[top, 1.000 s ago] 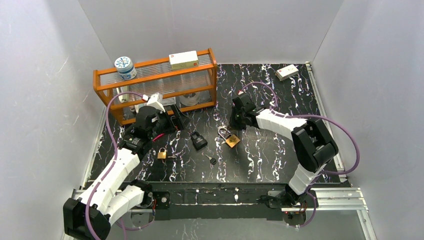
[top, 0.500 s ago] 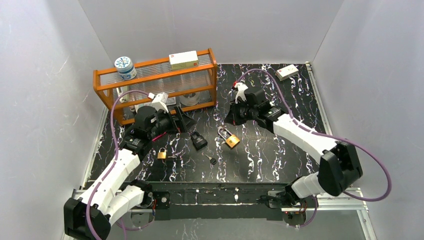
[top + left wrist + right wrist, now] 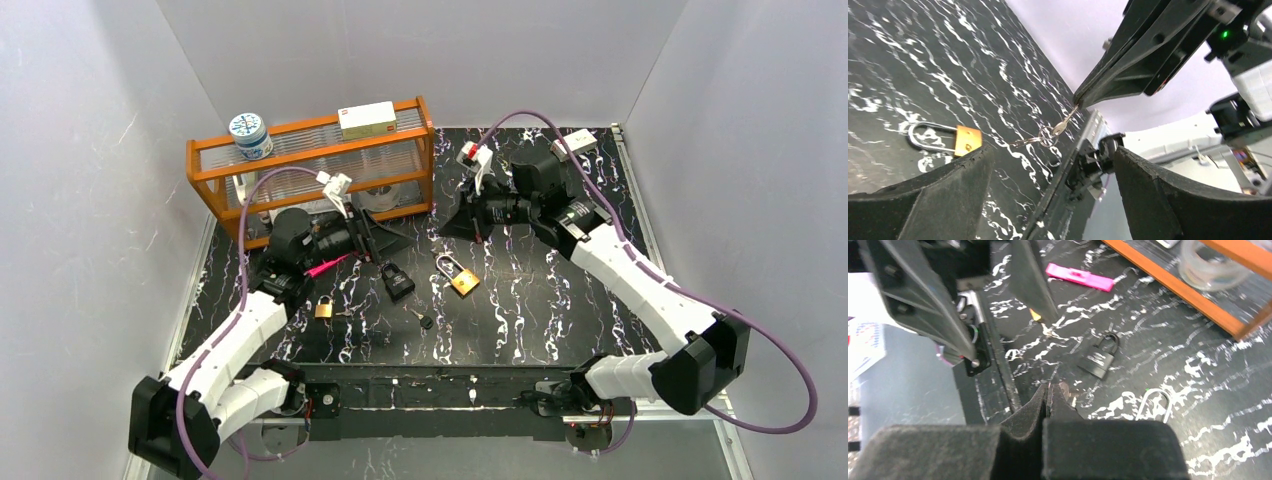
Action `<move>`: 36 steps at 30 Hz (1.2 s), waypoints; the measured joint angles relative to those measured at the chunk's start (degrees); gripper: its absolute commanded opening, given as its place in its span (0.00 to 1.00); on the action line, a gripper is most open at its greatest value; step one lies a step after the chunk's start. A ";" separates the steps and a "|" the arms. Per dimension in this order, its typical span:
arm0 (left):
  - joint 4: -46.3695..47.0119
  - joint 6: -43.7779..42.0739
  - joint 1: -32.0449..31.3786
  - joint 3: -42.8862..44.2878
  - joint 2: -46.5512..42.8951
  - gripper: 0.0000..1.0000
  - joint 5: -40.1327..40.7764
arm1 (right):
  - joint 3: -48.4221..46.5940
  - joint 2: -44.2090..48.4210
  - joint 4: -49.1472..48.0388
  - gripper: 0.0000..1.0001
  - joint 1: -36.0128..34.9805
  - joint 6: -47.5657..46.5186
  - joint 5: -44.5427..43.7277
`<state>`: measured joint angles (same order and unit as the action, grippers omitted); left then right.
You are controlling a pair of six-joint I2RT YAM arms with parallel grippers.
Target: Unlock with the key
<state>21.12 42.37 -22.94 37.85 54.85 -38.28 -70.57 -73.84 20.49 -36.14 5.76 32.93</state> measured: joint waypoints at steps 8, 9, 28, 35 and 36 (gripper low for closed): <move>2.84 0.24 -2.69 0.15 5.31 0.81 -9.29 | -6.23 -5.57 3.41 0.01 -0.74 -1.46 11.65; 2.89 -0.02 -2.71 0.26 5.27 0.76 -10.23 | -6.99 -6.54 4.31 0.01 -1.01 -1.88 12.46; 1.40 -3.80 -5.01 2.69 5.42 0.40 -17.16 | -14.82 -10.32 13.75 0.01 -1.92 -6.25 24.87; 3.30 -3.10 -7.91 2.69 5.75 0.27 -17.90 | -17.07 -11.91 17.33 0.01 -2.84 -9.09 26.34; 3.50 -2.95 -7.93 2.69 6.08 0.29 -17.88 | -17.20 -12.15 17.81 0.01 -2.95 -9.51 26.38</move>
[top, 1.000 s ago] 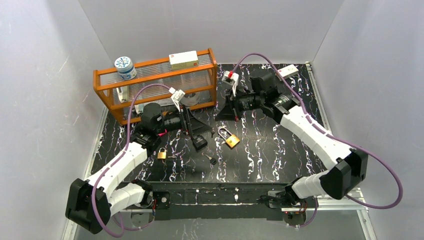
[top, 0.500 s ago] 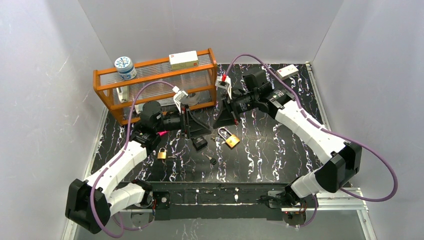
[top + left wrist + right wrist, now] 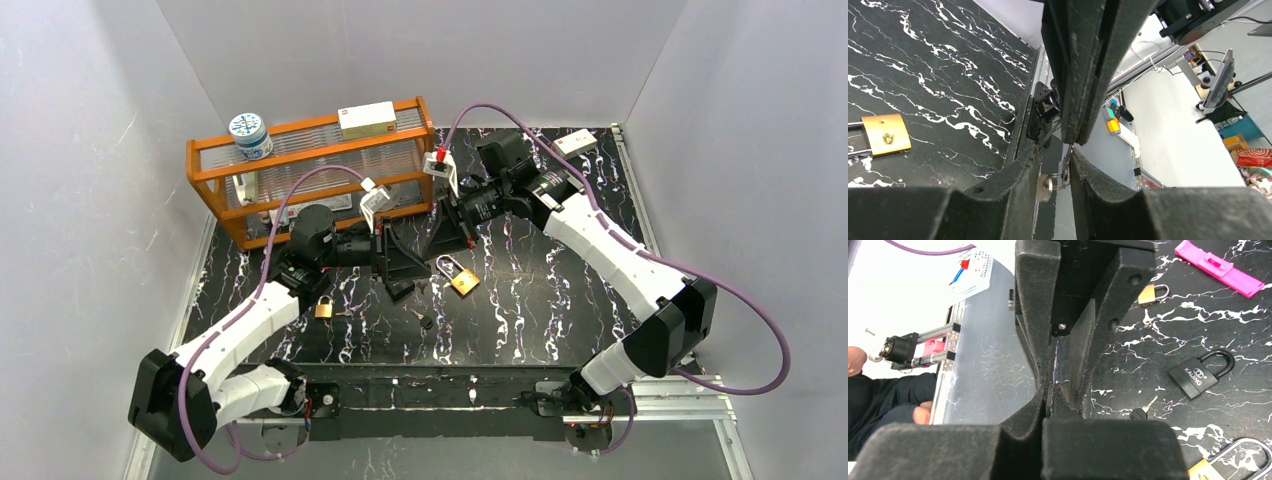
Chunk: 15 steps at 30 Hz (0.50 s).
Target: Unlock with the key
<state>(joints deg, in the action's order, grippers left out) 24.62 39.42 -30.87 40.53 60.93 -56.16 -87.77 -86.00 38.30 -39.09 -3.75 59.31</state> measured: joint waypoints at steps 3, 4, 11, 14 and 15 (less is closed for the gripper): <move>0.26 0.42 -0.02 0.00 1.11 0.32 -0.09 | -0.11 -0.39 1.03 0.01 -0.15 -1.03 -0.02; 0.26 0.55 -0.07 0.00 1.38 0.29 -0.11 | -0.11 -0.48 1.27 0.01 -0.15 -1.27 0.00; -1.38 -0.70 -0.11 0.61 1.25 0.22 -0.87 | -0.11 -0.63 2.25 0.01 -0.15 -3.28 0.33; -4.85 -2.97 -0.11 2.47 1.18 0.23 -0.98 | -0.11 -0.63 2.27 0.01 -0.15 -3.96 0.46; -5.31 -3.39 -0.11 2.73 1.11 0.24 -1.09 | -0.11 -0.63 2.27 0.01 -0.15 -4.02 0.48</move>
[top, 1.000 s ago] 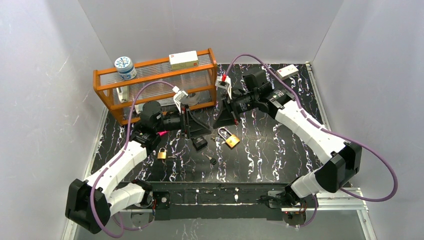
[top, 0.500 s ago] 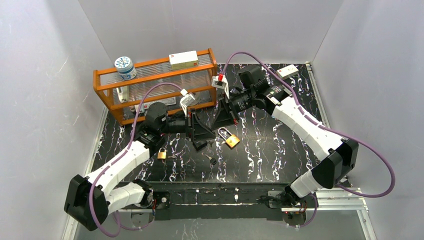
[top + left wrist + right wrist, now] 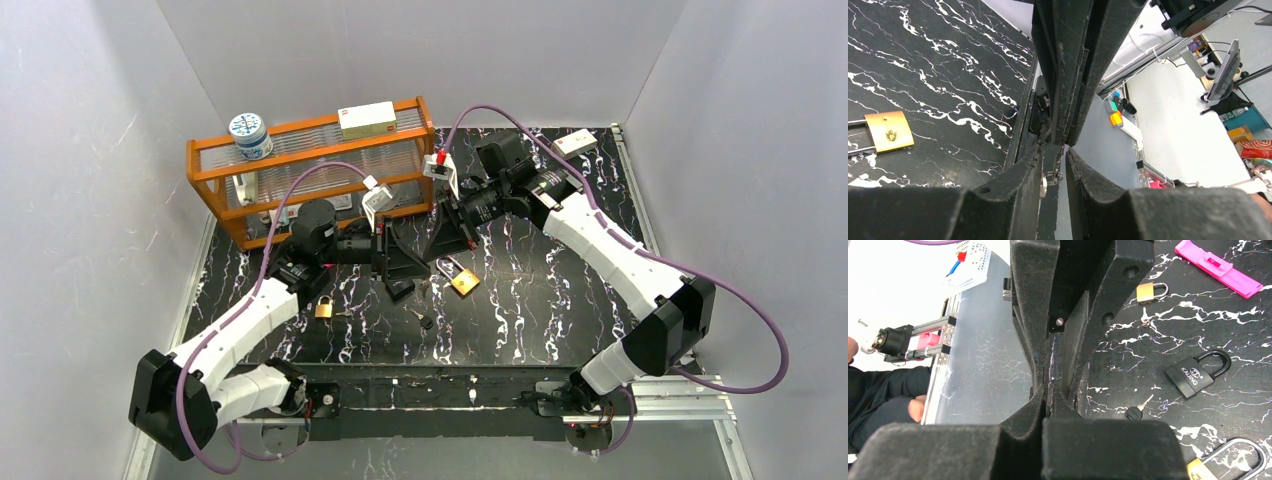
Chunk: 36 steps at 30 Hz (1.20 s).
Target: Unlock with the key
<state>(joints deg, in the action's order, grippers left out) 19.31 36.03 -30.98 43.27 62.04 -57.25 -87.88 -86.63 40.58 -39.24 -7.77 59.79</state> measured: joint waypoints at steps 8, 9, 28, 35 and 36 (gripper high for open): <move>-0.24 -0.33 -0.02 0.09 -0.72 0.00 -1.05 | 0.02 0.00 0.00 0.01 0.00 -0.17 0.07; -0.11 -0.39 -0.02 0.09 -0.83 0.00 -1.03 | 0.02 0.00 0.00 0.01 0.00 -0.15 0.28; 10.82 14.51 -0.04 -2.38 -5.07 0.00 14.16 | 37.24 27.96 -55.56 0.87 0.26 42.56 -25.66; 15.93 21.44 -0.04 -1.64 -4.79 0.00 19.32 | 40.94 26.93 -69.24 0.83 0.26 52.94 -29.77; 16.46 22.14 -0.04 -1.51 -4.79 0.00 19.93 | 40.96 26.21 -70.64 0.80 0.26 54.03 -29.57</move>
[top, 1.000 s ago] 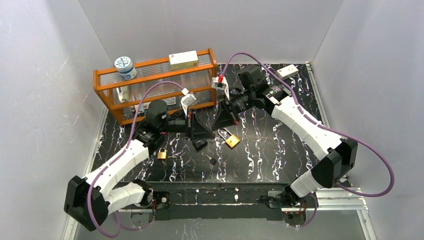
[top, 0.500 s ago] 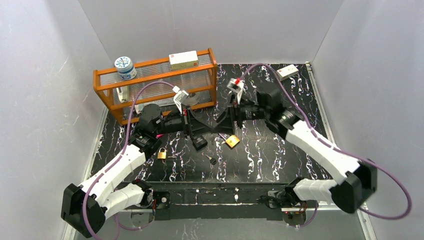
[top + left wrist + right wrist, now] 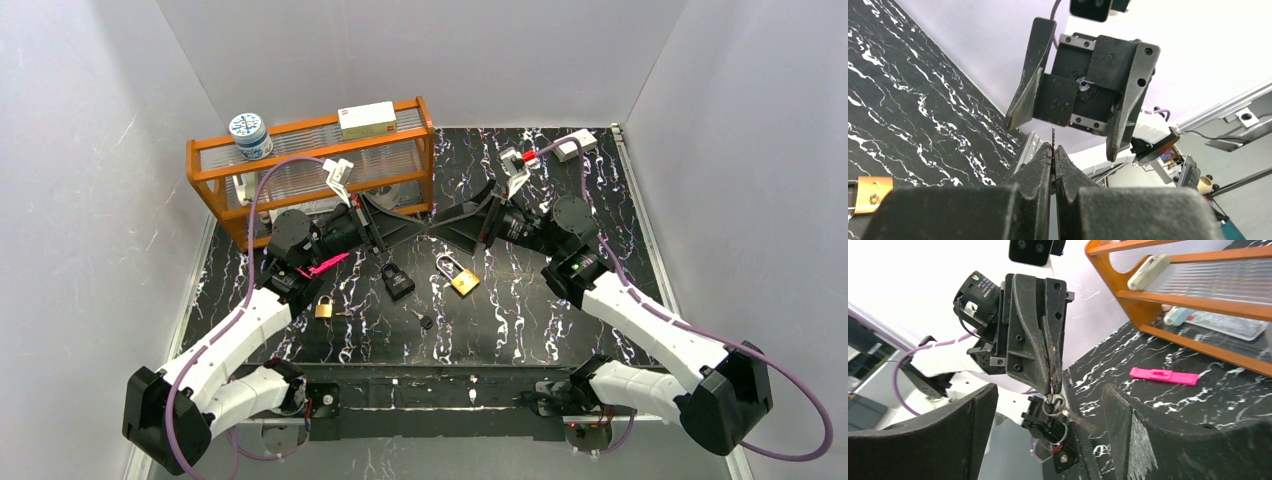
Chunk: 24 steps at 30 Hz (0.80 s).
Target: Unlock with the key
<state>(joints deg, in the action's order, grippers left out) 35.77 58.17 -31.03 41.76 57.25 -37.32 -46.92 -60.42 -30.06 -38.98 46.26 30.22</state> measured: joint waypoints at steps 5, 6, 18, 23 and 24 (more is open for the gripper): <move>2.10 3.08 0.00 0.00 0.11 0.00 2.05 | 0.35 -3.37 -6.82 0.55 0.00 4.44 1.55; 2.36 3.48 0.00 0.00 0.15 0.00 2.29 | 0.68 -3.45 -7.69 0.50 0.00 4.94 1.79; 7.50 7.69 0.00 -0.02 1.01 0.00 4.31 | 1.09 -3.54 -11.67 0.44 0.00 6.47 4.50; 9.35 8.55 0.00 -0.07 1.99 0.00 4.22 | 1.05 -5.29 -11.80 0.46 0.00 6.27 4.55; 9.68 8.76 0.00 -0.09 2.10 0.00 4.17 | 0.98 -5.97 -11.76 0.45 0.00 6.25 4.70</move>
<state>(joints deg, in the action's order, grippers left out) 45.45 66.94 -31.03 41.67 59.35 -33.15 -45.93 -66.39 -41.82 -38.98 52.51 34.92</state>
